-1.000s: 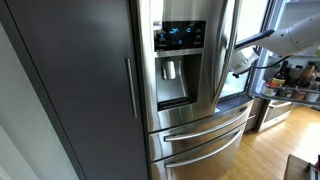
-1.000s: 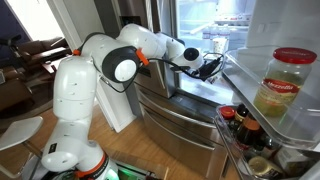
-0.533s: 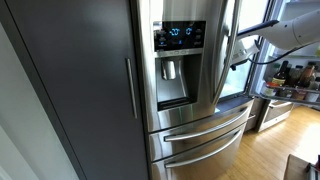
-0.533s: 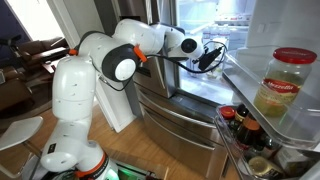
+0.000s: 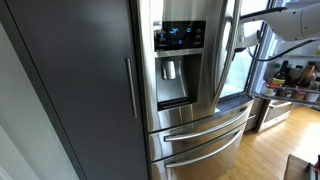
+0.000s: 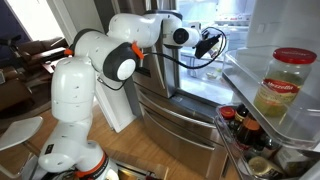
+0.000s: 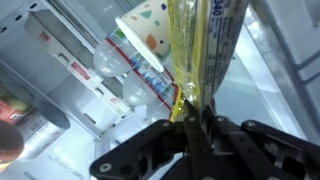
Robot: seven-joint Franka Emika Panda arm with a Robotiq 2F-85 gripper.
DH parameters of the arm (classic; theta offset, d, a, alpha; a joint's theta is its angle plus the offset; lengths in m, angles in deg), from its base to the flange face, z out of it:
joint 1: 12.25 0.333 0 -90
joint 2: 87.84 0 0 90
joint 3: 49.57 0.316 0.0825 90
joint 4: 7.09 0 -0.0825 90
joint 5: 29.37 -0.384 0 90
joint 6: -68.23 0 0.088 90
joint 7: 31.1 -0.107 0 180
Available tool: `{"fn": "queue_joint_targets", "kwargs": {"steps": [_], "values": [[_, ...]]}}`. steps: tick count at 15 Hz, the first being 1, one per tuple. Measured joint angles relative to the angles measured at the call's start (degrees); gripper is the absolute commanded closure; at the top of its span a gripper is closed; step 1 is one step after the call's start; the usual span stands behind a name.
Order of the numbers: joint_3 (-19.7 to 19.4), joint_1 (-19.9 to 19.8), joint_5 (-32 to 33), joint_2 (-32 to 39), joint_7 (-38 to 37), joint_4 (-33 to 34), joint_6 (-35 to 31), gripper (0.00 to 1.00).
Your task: Pick up the packet on the bottom right side of the refrigerator and put it in the paper cup in the refrigerator
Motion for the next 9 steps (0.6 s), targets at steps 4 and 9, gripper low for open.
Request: {"fn": "queue_joint_targets", "kwargs": {"steps": [4, 9], "values": [[4.5, -2.9, -1.3, 0.8, 1.3, 3.4, -0.6, 0.98], [10.8, -6.6, -2.0, 4.4, 4.8, 6.7, -0.2, 0.92]]}}
